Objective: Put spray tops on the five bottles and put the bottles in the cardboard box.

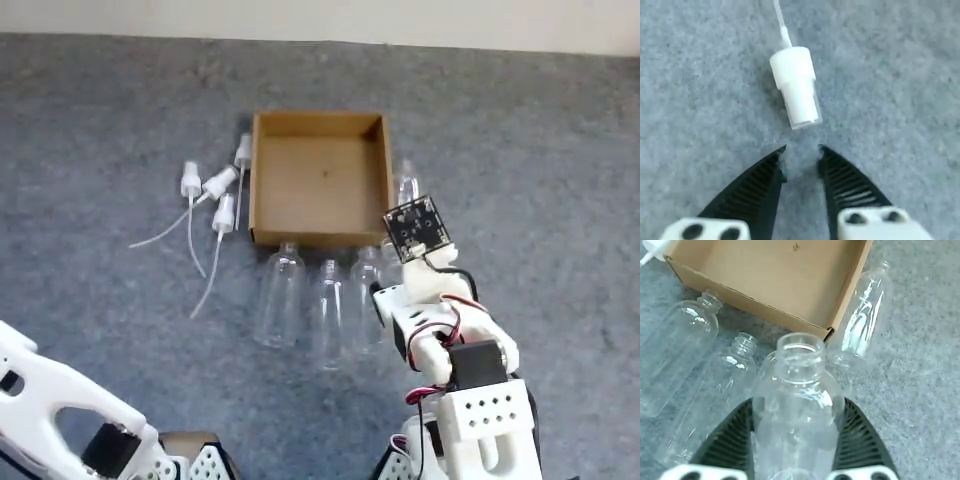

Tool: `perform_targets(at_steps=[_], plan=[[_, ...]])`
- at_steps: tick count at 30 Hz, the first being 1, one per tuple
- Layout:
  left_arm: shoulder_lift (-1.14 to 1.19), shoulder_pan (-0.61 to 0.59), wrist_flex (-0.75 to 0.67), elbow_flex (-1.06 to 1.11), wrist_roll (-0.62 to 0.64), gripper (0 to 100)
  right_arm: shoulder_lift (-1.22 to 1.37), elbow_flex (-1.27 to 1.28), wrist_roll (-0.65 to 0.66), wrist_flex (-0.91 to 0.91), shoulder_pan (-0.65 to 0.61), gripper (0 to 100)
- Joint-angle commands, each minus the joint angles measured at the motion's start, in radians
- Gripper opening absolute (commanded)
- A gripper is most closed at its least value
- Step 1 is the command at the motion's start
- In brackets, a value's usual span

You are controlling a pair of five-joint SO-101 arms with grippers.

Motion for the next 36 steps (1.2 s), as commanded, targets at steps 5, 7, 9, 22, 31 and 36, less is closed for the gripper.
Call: perform_targets(at_steps=[5, 7, 9, 22, 31, 36], plan=[[-0.05, 0.015, 0.066, -0.102, -0.003, 15, -0.027, -0.059, 0.009, 0.004, 0.007, 0.5], [-0.051, 0.012, 0.064, -0.102, -0.003, 15, -0.027, -0.059, 0.009, 0.004, 0.007, 0.5], [-0.051, 0.01, 0.032, -0.101, 0.012, 15, -0.027, -0.059, 0.009, 0.004, 0.007, 0.5], [-0.051, -0.021, -0.242, -0.007, 0.11, 15, -0.027, -0.059, 0.009, 0.004, 0.007, 0.5], [-0.051, -0.019, -0.361, 0.139, 0.11, 14, -0.027, -0.059, 0.009, 0.004, 0.007, 0.5], [-0.051, -0.022, -0.356, 0.139, 0.11, 0, -0.027, -0.059, 0.009, 0.004, 0.007, 0.5]])
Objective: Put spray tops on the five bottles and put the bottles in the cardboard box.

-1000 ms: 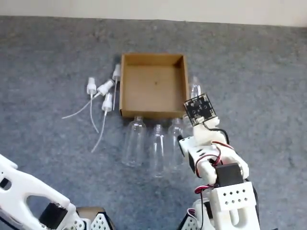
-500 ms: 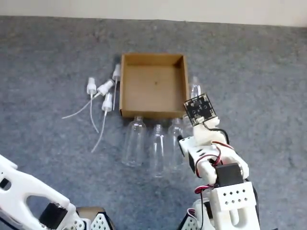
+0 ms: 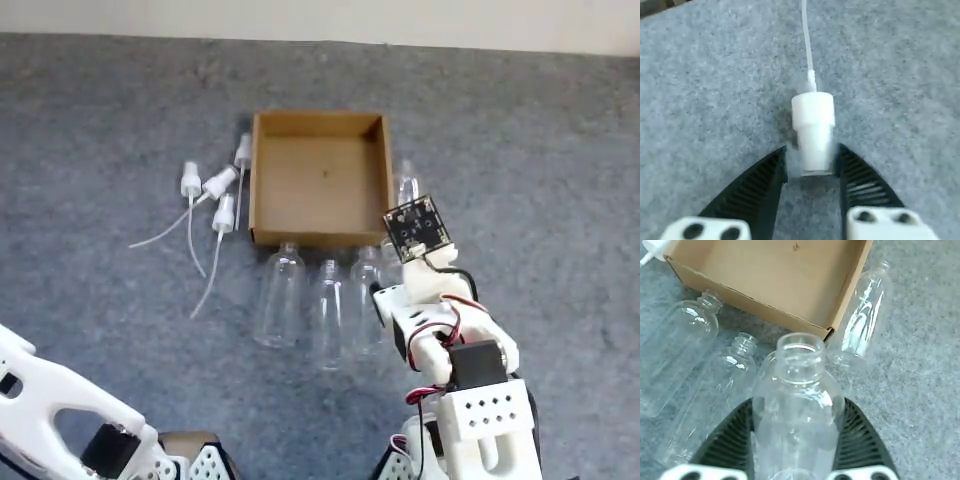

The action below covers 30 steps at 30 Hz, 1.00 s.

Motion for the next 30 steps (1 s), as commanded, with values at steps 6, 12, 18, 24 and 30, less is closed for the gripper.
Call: perform_targets(at_steps=[6, 12, 18, 24, 30], plan=[[-0.081, 0.01, 0.183, -0.07, 0.003, 0, -0.027, -0.059, 0.009, 0.004, 0.007, 0.5], [-0.134, 0.114, 0.632, -0.266, -0.222, 0, -0.027, -0.059, 0.009, 0.004, 0.007, 0.5], [-0.249, 0.292, 0.95, -0.232, -0.483, 0, -0.027, -0.059, 0.011, 0.004, 0.007, 0.5], [-0.254, 0.427, 0.95, -0.108, -0.683, 0, -0.027, -0.059, 0.011, 0.004, 0.007, 0.5], [-0.257, 0.492, 0.951, -0.108, -0.779, 0, -0.027, -0.059, 0.011, 0.002, 0.007, 0.5]])
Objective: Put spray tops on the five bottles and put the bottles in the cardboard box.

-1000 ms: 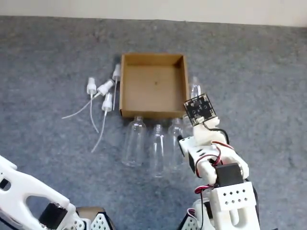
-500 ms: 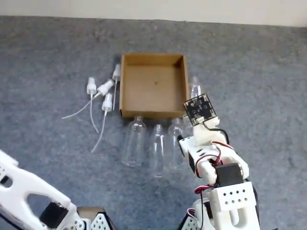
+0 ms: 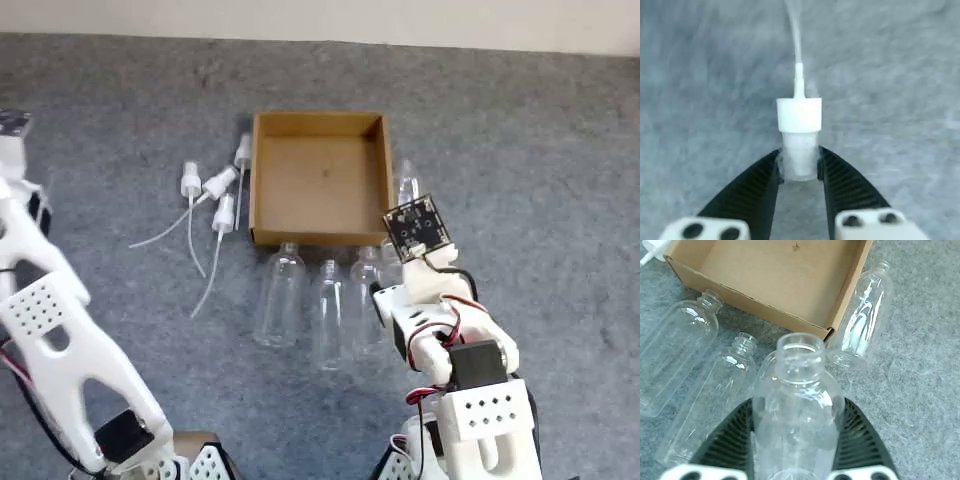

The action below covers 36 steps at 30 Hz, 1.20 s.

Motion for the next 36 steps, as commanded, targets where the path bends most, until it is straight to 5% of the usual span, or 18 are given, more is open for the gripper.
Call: perform_targets(at_steps=[1, 6, 9, 16, 18, 23, 28, 32, 36], plan=[[-0.073, 0.064, 0.014, -0.041, -0.064, 0, -0.027, -0.059, 0.011, 0.002, 0.007, 0.5], [-0.076, 0.073, 0.015, -0.102, -0.089, 0, -0.027, -0.059, 0.011, -0.002, 0.007, 0.5], [-0.125, 0.056, 0.015, -0.044, 0.061, 0, -0.024, -0.059, 0.011, -0.002, 0.007, 0.5], [-0.607, 0.068, 0.011, 0.607, 0.06, 0, -0.024, -0.059, 0.011, -0.004, 0.007, 0.5], [-0.766, 0.099, 0.008, 0.791, -0.072, 0, -0.024, -0.059, 0.011, -0.004, 0.007, 0.5], [-0.98, 0.131, -0.04, 1.175, -0.624, 0, -0.025, -0.059, 0.011, -0.004, 0.007, 0.5], [-0.98, 0.025, -0.281, 1.448, -1.189, 0, -0.025, -0.059, 0.011, -0.002, 0.007, 0.5], [-0.909, -0.068, -0.592, 1.583, -1.341, 0, -0.025, -0.059, 0.011, -0.001, 0.007, 0.5], [-0.826, -0.119, -0.732, 1.572, -1.352, 1, -0.025, -0.059, 0.011, -0.001, 0.007, 0.5]])
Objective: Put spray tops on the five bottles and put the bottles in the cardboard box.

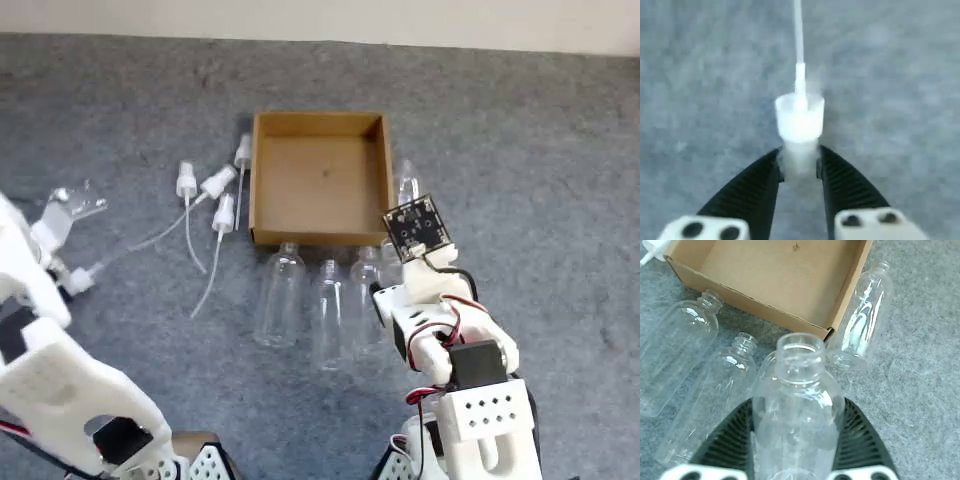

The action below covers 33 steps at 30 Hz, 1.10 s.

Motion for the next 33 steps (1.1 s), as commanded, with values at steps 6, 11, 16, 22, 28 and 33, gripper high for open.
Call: perform_targets(at_steps=[6, 11, 16, 22, 28, 33], plan=[[0.076, -0.116, -0.18, -0.108, -0.506, 18, -0.025, -0.059, 0.011, 0.001, 0.005, 0.5], [0.07, -0.137, -0.158, -0.217, -0.482, 16, -0.025, -0.059, 0.011, 0.002, -0.021, 0.5], [-0.027, -0.122, 0.054, -0.378, -0.137, 16, -0.025, -0.059, 0.011, 0.002, -0.048, 0.5], [-0.163, -0.039, 0.4, -0.486, 0.52, 16, -0.025, -0.059, 0.011, 0.002, -0.048, 0.5], [-0.139, 0.021, 0.348, -0.344, 1.367, 16, -0.025, -0.058, 0.011, 0.004, -0.048, 0.5], [-0.054, 0.012, 0.161, -0.231, 1.867, 16, -0.027, -0.058, 0.011, 0.028, -0.047, 0.5]])
